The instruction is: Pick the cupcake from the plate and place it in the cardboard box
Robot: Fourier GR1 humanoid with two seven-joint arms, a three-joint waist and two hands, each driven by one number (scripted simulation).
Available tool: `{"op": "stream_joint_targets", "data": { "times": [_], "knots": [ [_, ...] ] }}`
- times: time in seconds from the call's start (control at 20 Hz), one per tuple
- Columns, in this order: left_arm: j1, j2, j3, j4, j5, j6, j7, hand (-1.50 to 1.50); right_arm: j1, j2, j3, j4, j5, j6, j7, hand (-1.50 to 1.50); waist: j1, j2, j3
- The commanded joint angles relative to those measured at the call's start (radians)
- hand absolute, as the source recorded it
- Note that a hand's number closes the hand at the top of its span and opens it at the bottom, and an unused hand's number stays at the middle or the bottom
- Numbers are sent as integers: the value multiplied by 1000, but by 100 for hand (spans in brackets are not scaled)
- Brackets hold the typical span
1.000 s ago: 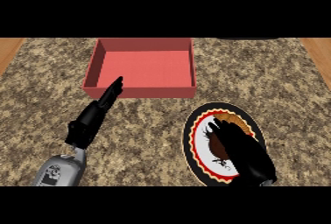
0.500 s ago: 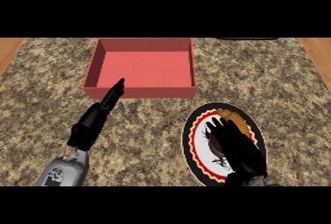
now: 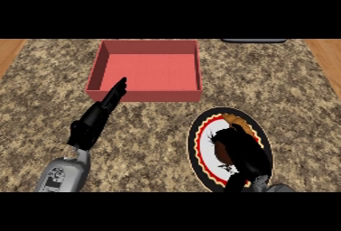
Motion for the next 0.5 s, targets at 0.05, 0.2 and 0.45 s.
{"op": "stream_joint_targets", "data": {
  "times": [0.05,0.2,0.45],
  "knots": [
    [23,-17,-7,-34,-16,8,22,0,36,21,40,118,80,-126,-36,150,2,15,11],
    [17,-19,-19,-13,-48,13,-8,0,-27,55,30,152,108,-144,-25,150,3,16,11],
    [47,-18,-25,-36,-25,-16,-16,0,-175,194,206,104,125,-86,245,150,27,17,11]
  ]
}}
